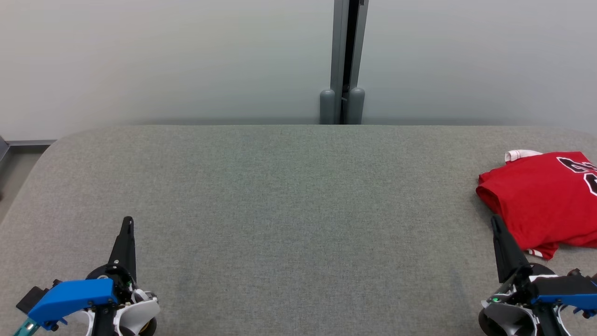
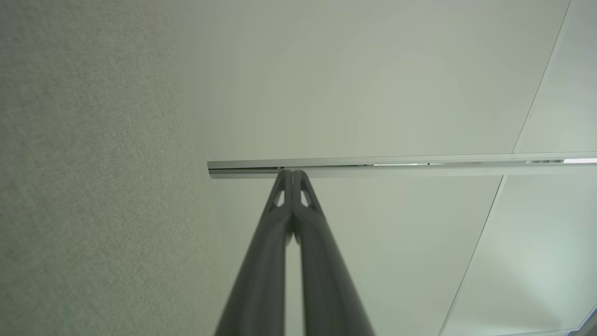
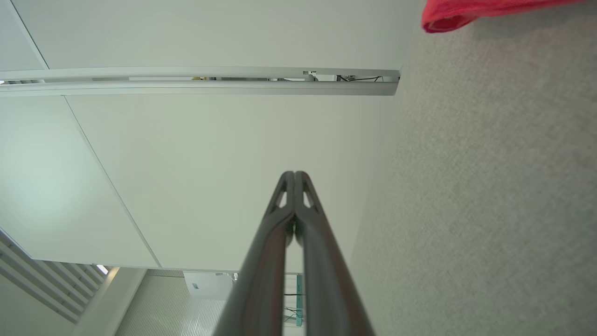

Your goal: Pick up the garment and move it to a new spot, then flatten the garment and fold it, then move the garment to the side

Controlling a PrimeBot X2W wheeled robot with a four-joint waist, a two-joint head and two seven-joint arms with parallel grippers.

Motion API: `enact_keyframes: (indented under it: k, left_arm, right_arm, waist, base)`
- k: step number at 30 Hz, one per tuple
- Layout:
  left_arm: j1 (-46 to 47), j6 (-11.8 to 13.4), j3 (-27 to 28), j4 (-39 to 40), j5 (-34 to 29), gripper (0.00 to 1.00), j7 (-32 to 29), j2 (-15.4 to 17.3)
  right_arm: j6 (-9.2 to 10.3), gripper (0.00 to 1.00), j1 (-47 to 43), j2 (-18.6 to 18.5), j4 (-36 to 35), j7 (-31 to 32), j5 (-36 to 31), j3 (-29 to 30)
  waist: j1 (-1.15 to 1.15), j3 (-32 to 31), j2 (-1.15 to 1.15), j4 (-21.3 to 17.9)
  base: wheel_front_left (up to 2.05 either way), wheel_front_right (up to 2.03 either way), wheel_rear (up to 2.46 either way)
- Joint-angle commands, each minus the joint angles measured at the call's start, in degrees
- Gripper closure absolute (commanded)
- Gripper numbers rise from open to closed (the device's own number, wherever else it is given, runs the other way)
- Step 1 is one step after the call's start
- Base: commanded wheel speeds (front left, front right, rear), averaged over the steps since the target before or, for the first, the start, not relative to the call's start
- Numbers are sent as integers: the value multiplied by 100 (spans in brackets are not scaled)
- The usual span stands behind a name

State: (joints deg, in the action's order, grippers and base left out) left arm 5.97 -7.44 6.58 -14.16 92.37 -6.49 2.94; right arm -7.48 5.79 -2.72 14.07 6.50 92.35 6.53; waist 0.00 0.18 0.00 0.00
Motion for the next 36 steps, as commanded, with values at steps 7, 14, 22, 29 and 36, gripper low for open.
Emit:
enact_keyframes:
  k: [7,14,22,29,36]
  left_arm:
    - [59,-26,17,20,9,100,-27,-14]
    - [59,-26,18,21,8,100,-26,-14]
    - [59,-26,19,21,7,100,-27,-15]
    - [59,-26,19,21,6,100,-28,-16]
    - [59,-26,20,21,5,100,-28,-15]
  right_arm:
    - [-2,100,78,-29,-19,21,13,9]
    - [-2,100,78,-29,-19,21,14,9]
    - [-2,100,78,-29,-19,21,14,9]
    - [-2,100,78,-29,-19,21,14,9]
    - [-2,100,78,-29,-19,21,14,9]
  waist:
    - [0,0,0,0]
    - [0,0,0,0]
    - [0,0,0,0]
    - [0,0,0,0]
    - [0,0,0,0]
  base:
    - [0,0,0]
    - [0,0,0]
    - [0,0,0]
    - [0,0,0]
    - [0,0,0]
